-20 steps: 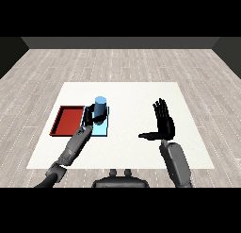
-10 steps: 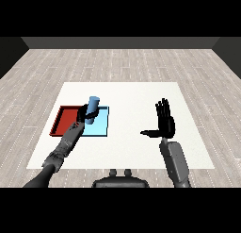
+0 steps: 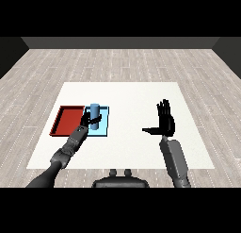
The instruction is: Pick the blue can and put it in the blue box
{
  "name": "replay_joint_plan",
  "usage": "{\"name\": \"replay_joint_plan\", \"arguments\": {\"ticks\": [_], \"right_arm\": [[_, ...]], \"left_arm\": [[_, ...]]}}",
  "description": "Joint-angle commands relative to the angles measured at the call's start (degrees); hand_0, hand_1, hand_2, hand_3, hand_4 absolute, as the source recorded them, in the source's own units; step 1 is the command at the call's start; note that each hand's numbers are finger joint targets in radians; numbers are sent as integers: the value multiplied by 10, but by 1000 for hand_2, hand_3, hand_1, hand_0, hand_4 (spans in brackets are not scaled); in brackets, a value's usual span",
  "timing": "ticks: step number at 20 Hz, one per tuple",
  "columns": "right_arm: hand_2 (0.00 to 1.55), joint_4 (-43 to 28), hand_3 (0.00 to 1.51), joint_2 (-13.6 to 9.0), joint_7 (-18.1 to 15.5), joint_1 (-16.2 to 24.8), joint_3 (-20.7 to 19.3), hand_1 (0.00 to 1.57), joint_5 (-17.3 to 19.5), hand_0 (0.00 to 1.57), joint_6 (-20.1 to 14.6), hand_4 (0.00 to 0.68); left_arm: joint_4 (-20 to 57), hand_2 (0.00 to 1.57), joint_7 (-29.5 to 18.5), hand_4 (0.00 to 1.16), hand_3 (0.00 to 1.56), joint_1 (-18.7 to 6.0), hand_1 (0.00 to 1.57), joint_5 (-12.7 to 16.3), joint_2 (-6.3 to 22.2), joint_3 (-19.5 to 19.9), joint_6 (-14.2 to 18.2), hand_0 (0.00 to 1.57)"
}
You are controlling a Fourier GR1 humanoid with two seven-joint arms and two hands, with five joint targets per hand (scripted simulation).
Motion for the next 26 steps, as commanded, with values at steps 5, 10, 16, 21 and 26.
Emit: {"name": "replay_joint_plan", "arguments": {"ticks": [5,10,16,21,26], "right_arm": [[0,-7,0,-7,-7,5,-20,0,-26,0,31,0],[0,-13,0,-24,14,-11,-30,0,-26,0,35,0],[0,-69,0,-2,38,15,-3,0,-11,0,11,0],[0,-30,0,-13,-1,11,-4,0,9,0,30,0],[0,-8,0,-23,-7,35,-1,0,8,0,54,0]], "left_arm": [[72,203,65,610,0,-31,0,-5,-5,12,-21,0],[62,0,50,0,0,-27,0,-14,-21,10,63,0],[17,0,-9,0,0,-12,0,12,32,46,57,0],[-142,0,-201,0,0,-17,0,61,10,91,-6,0],[-249,0,-275,0,0,25,0,70,-18,60,-166,0]]}}
